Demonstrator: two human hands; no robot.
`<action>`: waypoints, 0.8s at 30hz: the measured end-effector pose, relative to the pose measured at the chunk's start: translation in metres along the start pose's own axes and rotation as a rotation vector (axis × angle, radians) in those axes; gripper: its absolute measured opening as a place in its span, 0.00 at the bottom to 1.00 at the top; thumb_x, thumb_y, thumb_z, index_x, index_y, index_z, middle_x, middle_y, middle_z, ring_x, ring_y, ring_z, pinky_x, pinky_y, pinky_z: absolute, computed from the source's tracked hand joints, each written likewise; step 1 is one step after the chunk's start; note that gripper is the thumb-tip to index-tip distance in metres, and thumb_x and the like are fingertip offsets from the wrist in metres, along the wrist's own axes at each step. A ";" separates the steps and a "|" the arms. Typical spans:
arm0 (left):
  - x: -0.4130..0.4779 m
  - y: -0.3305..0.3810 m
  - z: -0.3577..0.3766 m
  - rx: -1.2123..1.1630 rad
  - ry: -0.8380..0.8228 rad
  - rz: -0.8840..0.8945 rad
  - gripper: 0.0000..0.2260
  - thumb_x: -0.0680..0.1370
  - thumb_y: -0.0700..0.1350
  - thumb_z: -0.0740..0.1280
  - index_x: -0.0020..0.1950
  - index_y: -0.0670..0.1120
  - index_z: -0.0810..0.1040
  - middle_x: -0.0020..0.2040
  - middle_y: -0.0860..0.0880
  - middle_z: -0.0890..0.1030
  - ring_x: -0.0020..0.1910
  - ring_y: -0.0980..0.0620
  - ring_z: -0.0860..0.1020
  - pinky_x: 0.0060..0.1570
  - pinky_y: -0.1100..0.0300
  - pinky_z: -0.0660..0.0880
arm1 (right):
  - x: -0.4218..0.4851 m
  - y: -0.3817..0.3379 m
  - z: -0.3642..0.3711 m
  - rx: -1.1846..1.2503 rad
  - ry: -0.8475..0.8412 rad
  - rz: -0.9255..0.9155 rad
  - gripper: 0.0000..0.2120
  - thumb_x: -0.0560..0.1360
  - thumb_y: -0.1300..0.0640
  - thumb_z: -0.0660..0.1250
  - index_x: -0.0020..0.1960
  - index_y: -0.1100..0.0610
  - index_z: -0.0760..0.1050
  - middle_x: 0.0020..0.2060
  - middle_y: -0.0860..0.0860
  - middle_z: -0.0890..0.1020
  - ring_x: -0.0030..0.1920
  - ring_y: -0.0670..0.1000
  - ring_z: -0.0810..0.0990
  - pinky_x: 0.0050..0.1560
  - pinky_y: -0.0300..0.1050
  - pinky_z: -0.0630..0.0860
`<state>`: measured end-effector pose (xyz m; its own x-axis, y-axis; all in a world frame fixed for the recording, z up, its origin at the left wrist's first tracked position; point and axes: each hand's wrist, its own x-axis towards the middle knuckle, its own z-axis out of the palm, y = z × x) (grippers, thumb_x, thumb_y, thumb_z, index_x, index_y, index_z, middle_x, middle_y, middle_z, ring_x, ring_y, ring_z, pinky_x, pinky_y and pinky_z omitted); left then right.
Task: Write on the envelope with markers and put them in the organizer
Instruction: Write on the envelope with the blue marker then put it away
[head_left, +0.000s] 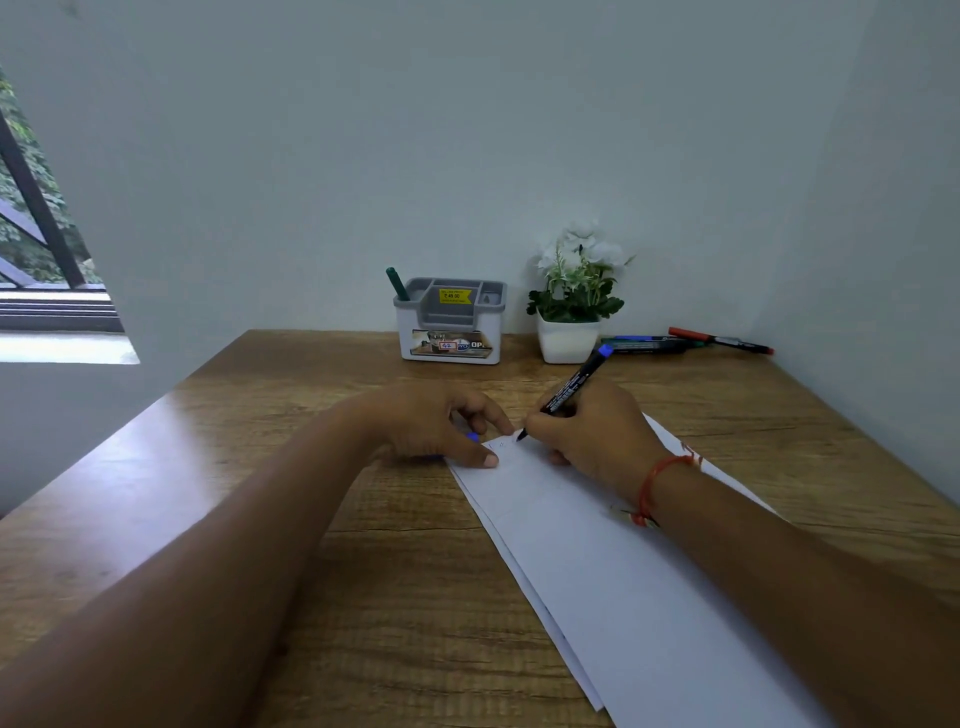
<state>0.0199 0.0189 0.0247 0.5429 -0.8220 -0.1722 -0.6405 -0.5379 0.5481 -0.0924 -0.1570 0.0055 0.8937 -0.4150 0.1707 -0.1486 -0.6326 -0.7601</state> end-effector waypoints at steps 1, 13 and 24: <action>0.001 -0.001 0.000 -0.005 0.001 0.000 0.17 0.71 0.57 0.74 0.59 0.67 0.77 0.57 0.58 0.78 0.53 0.60 0.74 0.48 0.61 0.68 | 0.000 -0.001 0.000 -0.013 -0.002 -0.008 0.08 0.74 0.55 0.69 0.45 0.60 0.83 0.36 0.56 0.86 0.35 0.53 0.86 0.41 0.52 0.84; 0.000 0.001 -0.001 0.009 -0.001 -0.003 0.19 0.72 0.56 0.74 0.61 0.64 0.78 0.56 0.58 0.77 0.53 0.62 0.74 0.49 0.63 0.69 | -0.003 0.000 -0.007 0.214 -0.065 0.053 0.06 0.72 0.63 0.70 0.47 0.62 0.83 0.31 0.50 0.82 0.31 0.47 0.80 0.39 0.45 0.81; -0.002 0.005 -0.001 0.008 -0.003 -0.008 0.17 0.73 0.54 0.73 0.61 0.64 0.78 0.56 0.58 0.77 0.50 0.63 0.73 0.47 0.64 0.68 | 0.000 0.002 -0.004 0.084 -0.067 0.024 0.08 0.73 0.57 0.70 0.43 0.62 0.83 0.30 0.51 0.83 0.27 0.45 0.81 0.33 0.40 0.79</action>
<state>0.0164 0.0182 0.0282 0.5464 -0.8180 -0.1796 -0.6402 -0.5462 0.5401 -0.0946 -0.1612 0.0066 0.9170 -0.3830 0.1115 -0.1371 -0.5650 -0.8136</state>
